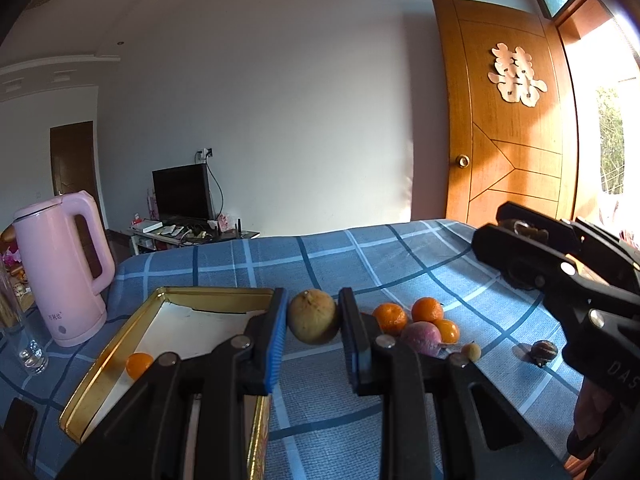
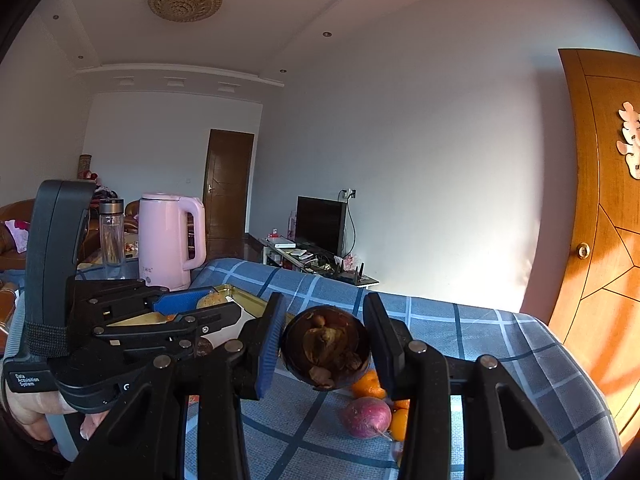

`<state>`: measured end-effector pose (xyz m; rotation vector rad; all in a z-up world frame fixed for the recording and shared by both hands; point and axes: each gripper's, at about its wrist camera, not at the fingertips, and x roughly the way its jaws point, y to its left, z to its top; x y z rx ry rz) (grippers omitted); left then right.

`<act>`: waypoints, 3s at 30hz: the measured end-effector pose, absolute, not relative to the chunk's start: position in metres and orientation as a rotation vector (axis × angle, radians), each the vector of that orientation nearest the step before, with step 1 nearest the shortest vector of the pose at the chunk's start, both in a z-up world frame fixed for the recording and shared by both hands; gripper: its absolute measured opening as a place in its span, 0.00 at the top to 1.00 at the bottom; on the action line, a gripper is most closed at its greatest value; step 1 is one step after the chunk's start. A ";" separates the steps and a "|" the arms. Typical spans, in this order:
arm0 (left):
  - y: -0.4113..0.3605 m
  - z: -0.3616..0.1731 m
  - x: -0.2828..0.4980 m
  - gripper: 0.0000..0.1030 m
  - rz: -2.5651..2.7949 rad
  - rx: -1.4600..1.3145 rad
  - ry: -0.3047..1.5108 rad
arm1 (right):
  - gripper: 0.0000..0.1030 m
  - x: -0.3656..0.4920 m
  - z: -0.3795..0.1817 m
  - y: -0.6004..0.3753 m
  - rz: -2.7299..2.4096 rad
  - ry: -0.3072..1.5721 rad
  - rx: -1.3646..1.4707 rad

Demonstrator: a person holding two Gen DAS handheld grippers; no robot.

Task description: Organize fruits

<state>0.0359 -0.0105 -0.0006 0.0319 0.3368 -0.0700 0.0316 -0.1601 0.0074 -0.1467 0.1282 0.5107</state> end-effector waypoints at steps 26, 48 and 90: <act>0.045 -0.018 0.053 0.74 0.056 -0.009 0.397 | 0.59 0.050 0.016 -0.093 0.648 0.173 -0.205; 0.127 -0.050 0.067 0.74 0.206 -0.084 0.510 | 0.59 0.079 -0.020 -0.009 0.773 0.294 -0.265; 0.153 -0.076 0.076 0.54 0.267 -0.103 0.632 | 0.47 0.112 -0.078 0.030 0.829 0.558 -0.248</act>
